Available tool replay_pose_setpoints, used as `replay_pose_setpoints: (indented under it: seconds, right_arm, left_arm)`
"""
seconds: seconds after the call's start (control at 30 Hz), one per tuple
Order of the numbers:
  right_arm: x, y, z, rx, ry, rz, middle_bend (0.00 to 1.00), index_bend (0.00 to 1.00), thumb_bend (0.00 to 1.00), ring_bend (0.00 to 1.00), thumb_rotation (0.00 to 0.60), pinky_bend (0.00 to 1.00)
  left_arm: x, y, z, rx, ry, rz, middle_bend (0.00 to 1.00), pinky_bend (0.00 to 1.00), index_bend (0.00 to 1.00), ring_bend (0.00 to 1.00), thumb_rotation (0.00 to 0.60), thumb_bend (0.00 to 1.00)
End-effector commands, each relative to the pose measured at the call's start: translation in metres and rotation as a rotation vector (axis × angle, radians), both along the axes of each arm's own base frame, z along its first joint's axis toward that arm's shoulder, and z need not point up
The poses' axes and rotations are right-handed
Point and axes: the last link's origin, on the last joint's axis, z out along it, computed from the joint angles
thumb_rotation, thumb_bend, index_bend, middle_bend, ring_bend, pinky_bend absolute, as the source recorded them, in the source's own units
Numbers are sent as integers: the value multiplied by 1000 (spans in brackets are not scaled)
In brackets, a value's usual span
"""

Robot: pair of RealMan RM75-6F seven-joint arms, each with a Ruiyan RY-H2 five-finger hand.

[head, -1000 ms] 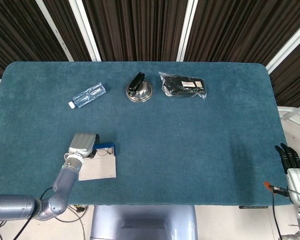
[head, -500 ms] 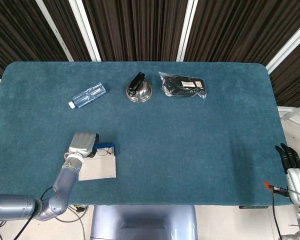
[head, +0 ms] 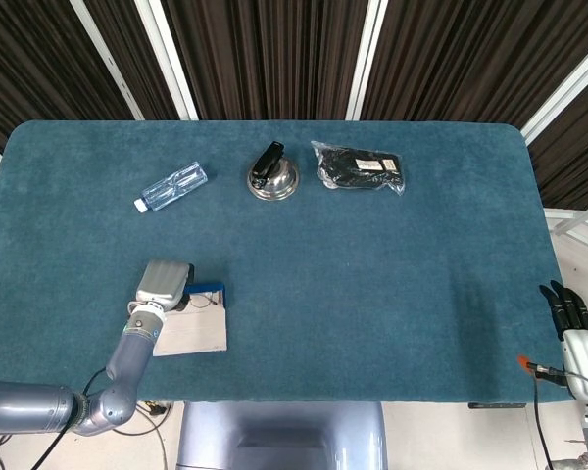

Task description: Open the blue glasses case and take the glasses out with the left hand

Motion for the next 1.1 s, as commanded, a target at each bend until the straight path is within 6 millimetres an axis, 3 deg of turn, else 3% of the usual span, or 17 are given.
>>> replay_pose_setpoints:
  seconds: [0.03, 0.4, 1.1]
  right_arm:
    - [0, 0, 0, 0, 0, 0, 0, 0, 183, 0, 600, 214]
    - [0, 0, 0, -1, -1, -1, 0, 0, 191, 0, 600, 214]
    - [0, 0, 0, -2, -1, -1, 0, 0, 193, 0, 600, 214]
  left_arm:
    - [0, -1, -1, 0, 5, -4, 852, 1000, 461, 988, 600, 366]
    - [0, -1, -3, 9, 7, -12, 884, 1000, 530, 987, 600, 424]
    - [5, 12, 11, 76, 0, -42, 895, 1000, 540, 987, 600, 424]
